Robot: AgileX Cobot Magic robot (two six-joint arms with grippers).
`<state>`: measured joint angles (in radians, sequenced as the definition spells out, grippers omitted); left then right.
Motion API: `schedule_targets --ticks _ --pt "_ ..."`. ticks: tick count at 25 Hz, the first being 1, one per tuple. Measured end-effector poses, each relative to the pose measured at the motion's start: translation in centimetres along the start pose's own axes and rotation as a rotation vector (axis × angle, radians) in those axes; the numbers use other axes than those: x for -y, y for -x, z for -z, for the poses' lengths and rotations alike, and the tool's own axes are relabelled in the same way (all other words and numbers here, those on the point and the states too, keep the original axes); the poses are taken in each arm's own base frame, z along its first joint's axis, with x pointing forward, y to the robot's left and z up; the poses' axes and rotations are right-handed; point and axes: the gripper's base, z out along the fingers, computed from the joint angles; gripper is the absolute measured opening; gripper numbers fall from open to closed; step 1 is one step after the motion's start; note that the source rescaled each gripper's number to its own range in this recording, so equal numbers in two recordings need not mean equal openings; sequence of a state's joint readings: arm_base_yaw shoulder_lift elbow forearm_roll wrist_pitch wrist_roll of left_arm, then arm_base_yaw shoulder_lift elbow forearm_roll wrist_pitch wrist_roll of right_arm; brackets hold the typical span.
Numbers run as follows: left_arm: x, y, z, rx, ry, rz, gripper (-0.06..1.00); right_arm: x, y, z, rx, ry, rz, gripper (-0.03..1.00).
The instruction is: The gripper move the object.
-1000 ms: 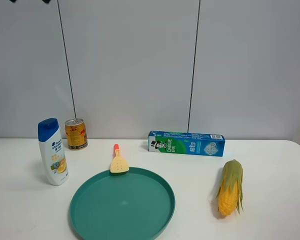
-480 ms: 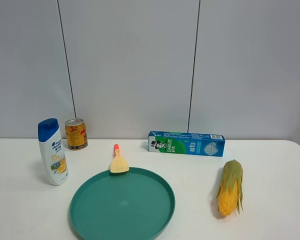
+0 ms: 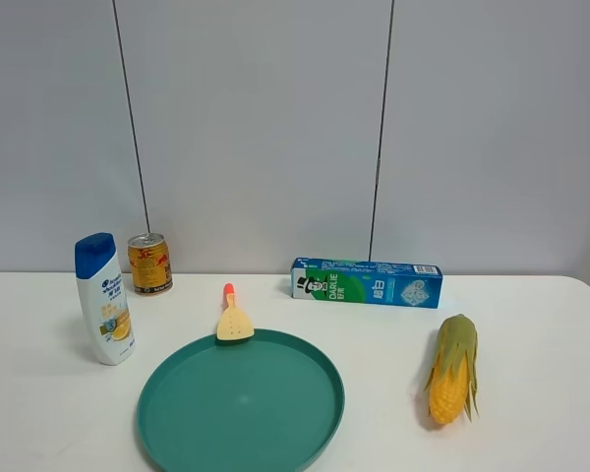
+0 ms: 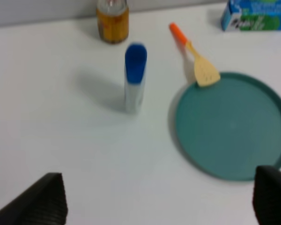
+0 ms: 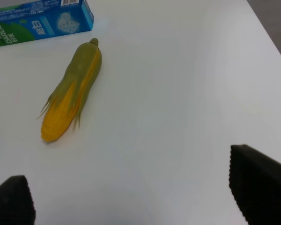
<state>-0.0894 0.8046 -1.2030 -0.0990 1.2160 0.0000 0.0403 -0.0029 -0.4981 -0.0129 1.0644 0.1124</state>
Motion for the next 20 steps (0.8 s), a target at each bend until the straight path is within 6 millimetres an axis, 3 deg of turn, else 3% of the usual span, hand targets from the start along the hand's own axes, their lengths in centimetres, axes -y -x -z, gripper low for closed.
schedule_targets --ticks 7,12,20 --pt "-0.7 -6.2 -0.3 -0.021 0.052 0.032 0.44 0.0 0.0 0.0 0.0 0.0 0.0 1.0" --pt "-1.0 -9.6 -0.7 0.048 0.067 0.025 0.44 0.0 0.0 0.0 0.0 0.0 0.0 1.0" --pt "-1.4 -14.4 -3.0 0.098 0.064 0.018 0.44 0.0 0.0 0.0 0.0 0.0 0.0 1.0"
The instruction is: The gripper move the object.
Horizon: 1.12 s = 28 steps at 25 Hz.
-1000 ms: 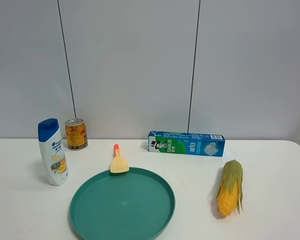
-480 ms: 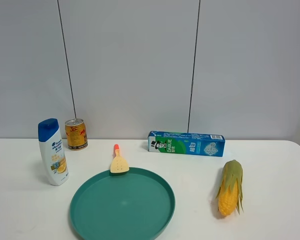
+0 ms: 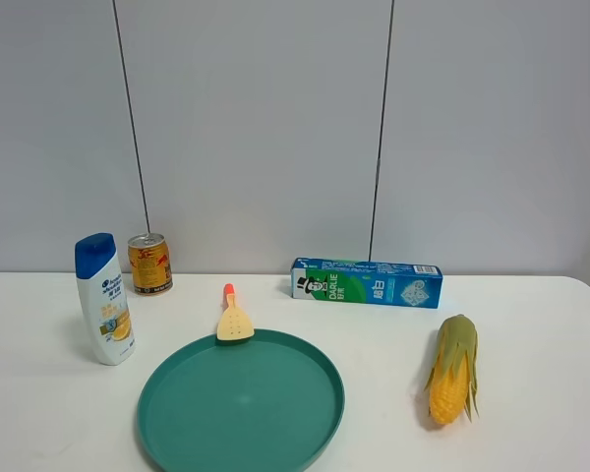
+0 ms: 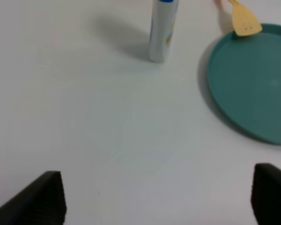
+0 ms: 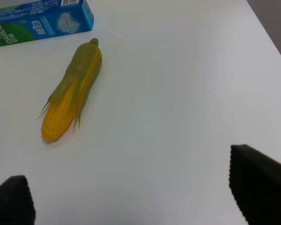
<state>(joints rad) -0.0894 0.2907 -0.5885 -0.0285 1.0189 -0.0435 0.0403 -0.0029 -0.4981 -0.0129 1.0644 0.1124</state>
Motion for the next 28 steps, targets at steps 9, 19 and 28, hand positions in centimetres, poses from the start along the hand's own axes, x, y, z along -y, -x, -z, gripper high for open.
schedule_targets --ticks 9,19,28 --pt "-0.5 -1.6 -0.9 -0.041 0.086 0.008 0.44 0.0 0.0 0.0 0.0 0.0 0.0 1.0" --pt "0.1 -3.7 1.7 0.147 0.084 -0.013 0.44 0.0 0.0 0.0 0.0 0.0 0.0 1.0" --pt "0.1 -4.3 2.3 0.188 0.085 -0.018 0.44 0.0 0.0 0.0 0.0 0.0 0.0 1.0"
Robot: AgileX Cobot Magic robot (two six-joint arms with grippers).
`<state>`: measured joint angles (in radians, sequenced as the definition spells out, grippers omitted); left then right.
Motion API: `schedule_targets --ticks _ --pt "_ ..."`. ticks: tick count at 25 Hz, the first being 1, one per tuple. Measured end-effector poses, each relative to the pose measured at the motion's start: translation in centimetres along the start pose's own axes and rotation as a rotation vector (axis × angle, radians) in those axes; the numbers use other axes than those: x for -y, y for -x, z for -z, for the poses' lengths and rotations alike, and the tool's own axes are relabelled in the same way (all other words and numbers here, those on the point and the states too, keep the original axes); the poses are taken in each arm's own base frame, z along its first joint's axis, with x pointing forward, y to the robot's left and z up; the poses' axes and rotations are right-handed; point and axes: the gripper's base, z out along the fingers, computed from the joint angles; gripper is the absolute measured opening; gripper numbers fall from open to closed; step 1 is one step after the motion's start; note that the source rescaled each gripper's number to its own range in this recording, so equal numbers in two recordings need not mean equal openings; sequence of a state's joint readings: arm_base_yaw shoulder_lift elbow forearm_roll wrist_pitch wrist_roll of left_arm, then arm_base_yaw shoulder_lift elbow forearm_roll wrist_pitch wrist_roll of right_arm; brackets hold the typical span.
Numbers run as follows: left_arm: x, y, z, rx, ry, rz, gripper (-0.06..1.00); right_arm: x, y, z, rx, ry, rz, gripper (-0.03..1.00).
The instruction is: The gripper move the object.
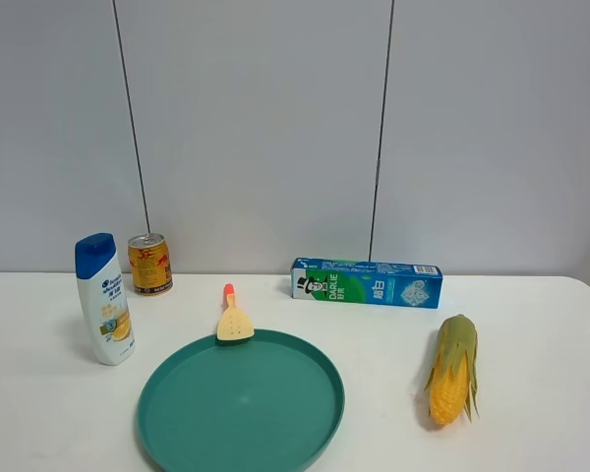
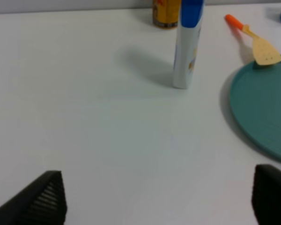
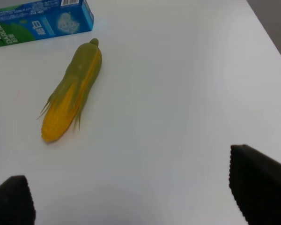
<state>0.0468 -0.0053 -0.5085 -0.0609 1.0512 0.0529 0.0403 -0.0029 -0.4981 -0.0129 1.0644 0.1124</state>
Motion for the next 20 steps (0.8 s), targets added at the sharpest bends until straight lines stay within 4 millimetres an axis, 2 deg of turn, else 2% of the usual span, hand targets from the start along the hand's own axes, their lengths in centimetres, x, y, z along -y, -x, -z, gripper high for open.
schedule_targets --ticks 20 --pt "0.0 -0.01 0.01 0.0 0.0 0.0 0.44 0.0 0.0 0.0 0.0 0.0 0.0 1.0"
